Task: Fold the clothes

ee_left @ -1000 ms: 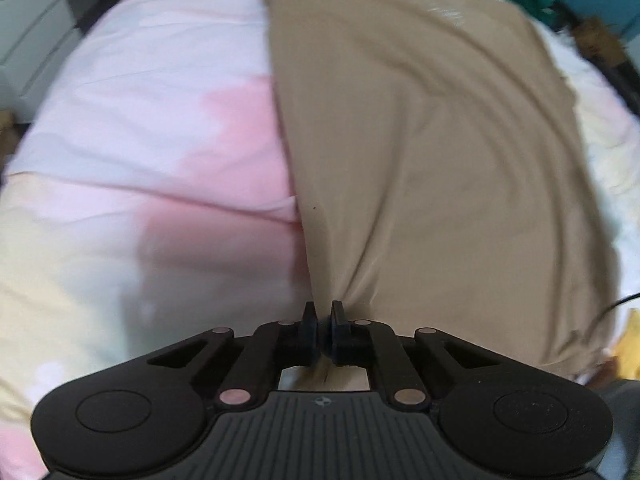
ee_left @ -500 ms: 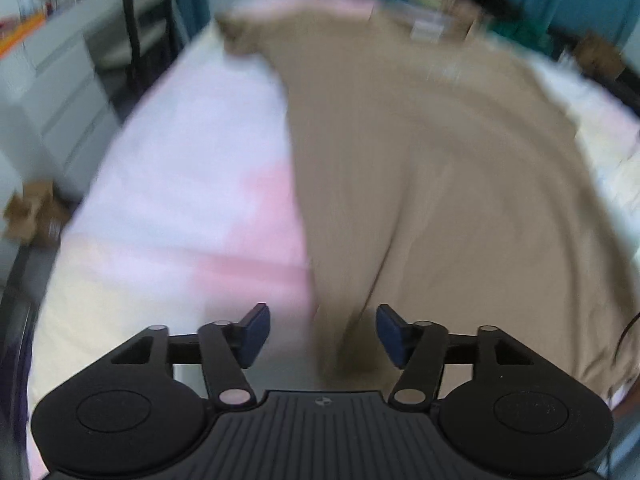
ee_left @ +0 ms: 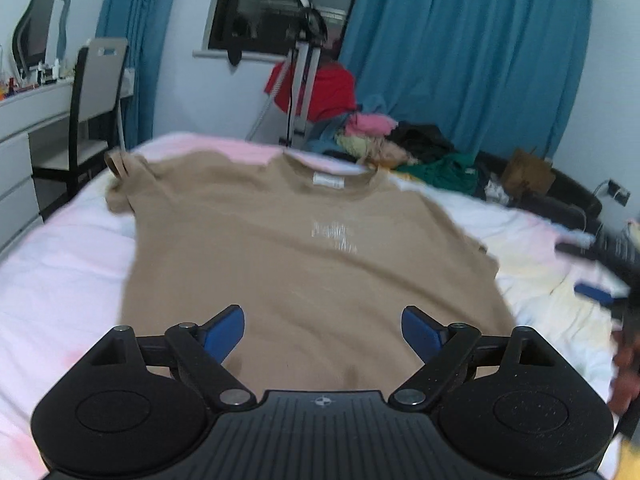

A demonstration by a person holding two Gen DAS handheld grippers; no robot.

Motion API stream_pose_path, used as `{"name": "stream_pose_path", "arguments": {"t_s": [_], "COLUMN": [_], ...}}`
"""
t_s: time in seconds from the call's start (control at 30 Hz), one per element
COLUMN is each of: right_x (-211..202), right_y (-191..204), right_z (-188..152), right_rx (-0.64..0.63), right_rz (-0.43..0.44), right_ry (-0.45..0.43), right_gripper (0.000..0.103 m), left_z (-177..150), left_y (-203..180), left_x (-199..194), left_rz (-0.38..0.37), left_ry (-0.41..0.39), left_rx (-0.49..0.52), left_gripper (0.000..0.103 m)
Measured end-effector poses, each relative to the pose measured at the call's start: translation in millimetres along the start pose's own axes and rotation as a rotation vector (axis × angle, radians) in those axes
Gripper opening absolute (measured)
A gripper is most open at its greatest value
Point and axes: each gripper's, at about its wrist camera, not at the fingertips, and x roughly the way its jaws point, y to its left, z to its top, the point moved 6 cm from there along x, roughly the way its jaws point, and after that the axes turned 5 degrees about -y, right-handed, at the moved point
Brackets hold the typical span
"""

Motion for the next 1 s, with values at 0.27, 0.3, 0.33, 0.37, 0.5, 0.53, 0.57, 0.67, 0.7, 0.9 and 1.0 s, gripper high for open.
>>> {"name": "stream_pose_path", "arguments": {"t_s": [0.27, 0.3, 0.33, 0.37, 0.5, 0.53, 0.57, 0.67, 0.7, 0.9, 1.0], "right_x": [117.5, 130.9, 144.4, 157.8, 195.9, 203.4, 209.6, 211.7, 211.7, 200.0, 188.6], "right_y": [-56.8, -60.5, -64.2, -67.9, -70.6, -69.7, -67.5, -61.1, -59.0, -61.7, -72.6], "right_z": [17.4, 16.3, 15.2, 14.2, 9.2, 7.9, 7.5, 22.7, 28.5, 99.1, 117.3], "right_rx": [0.209, 0.198, 0.186, 0.175, 0.106, 0.086, 0.062, 0.002, -0.018, -0.074, -0.042], "right_rz": [0.012, 0.006, 0.001, -0.005, -0.001, 0.003, 0.016, 0.003, -0.005, -0.126, -0.167], "right_ry": [0.049, 0.061, 0.073, 0.085, 0.123, 0.131, 0.141, 0.100, 0.083, -0.107, -0.138], "right_gripper": [0.076, 0.074, 0.066, 0.063, 0.053, 0.050, 0.030, 0.007, 0.007, 0.006, 0.009], "left_z": [-27.4, -31.7, -37.2, -39.4, -42.8, -42.9, -42.6, -40.4, -39.7, -35.8, -35.6], "left_y": [48.0, 54.2, 60.7, 65.0, 73.9, 74.4, 74.8, 79.2, 82.4, 93.4, 91.1], "left_x": [46.4, 53.2, 60.9, 68.8, 86.2, 86.2, 85.4, 80.9, 79.8, 78.7, 79.9], "left_rz": [0.026, 0.030, 0.033, 0.033, 0.024, 0.022, 0.017, -0.002, -0.005, -0.009, 0.002], "left_ry": [0.046, 0.055, 0.066, 0.078, 0.105, 0.106, 0.108, 0.120, 0.119, 0.114, 0.110], "left_rx": [-0.010, -0.015, -0.018, -0.021, -0.036, -0.038, -0.041, -0.056, -0.072, -0.148, -0.127], "left_gripper": [0.087, 0.087, 0.087, 0.087, 0.088, 0.088, 0.088, 0.088, 0.088, 0.088, 0.088]}}
